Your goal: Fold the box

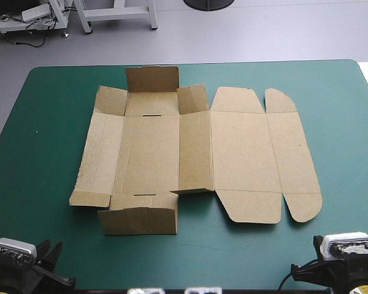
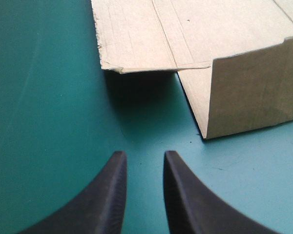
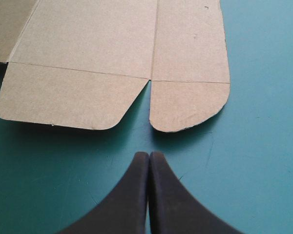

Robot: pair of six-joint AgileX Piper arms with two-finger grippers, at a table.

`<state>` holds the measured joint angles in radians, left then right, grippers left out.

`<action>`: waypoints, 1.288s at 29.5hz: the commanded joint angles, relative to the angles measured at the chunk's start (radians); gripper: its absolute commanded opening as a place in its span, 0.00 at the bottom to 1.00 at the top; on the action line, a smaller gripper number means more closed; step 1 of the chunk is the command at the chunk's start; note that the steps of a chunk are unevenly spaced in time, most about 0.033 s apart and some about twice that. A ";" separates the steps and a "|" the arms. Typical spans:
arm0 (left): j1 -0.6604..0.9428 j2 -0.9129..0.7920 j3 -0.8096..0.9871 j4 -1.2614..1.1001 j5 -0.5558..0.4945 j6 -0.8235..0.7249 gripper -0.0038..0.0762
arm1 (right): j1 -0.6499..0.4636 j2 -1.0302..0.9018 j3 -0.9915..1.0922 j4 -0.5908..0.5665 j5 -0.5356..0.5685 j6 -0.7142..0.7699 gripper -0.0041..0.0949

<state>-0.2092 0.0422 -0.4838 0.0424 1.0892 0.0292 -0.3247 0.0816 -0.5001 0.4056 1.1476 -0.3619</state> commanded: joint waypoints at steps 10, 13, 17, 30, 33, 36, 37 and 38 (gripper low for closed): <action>-0.003 0.017 -0.022 0.000 -0.070 -0.007 0.28 | 0.001 0.016 -0.022 0.017 -0.060 -0.008 0.02; -0.003 0.024 -0.038 -0.030 -0.072 -0.014 0.28 | 0.001 0.016 -0.022 0.017 -0.060 -0.008 0.02; -0.003 0.070 -0.100 -0.058 -0.090 -0.015 0.28 | 0.001 0.016 -0.022 0.017 -0.062 -0.008 0.02; -0.003 0.454 -0.434 -0.082 -0.173 0.035 0.28 | 0.001 0.016 -0.022 0.017 -0.064 -0.004 0.02; -0.003 0.565 -0.518 -0.082 -0.203 0.069 0.28 | 0.001 0.016 -0.022 0.017 -0.064 -0.004 0.02; -0.003 0.670 -0.590 -0.053 -0.225 0.092 0.28 | 0.001 0.016 -0.022 0.017 -0.064 -0.004 0.02; -0.003 0.699 -0.608 -0.042 -0.238 0.096 0.28 | 0.001 0.016 -0.022 0.017 -0.064 -0.004 0.02; -0.003 0.733 -0.629 -0.028 -0.253 0.097 0.28 | 0.001 0.016 -0.022 0.017 -0.064 -0.004 0.02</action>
<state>-0.2092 0.6937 -1.0366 -0.0115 0.9366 0.1151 -0.3247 0.0816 -0.5001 0.4056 1.1476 -0.3610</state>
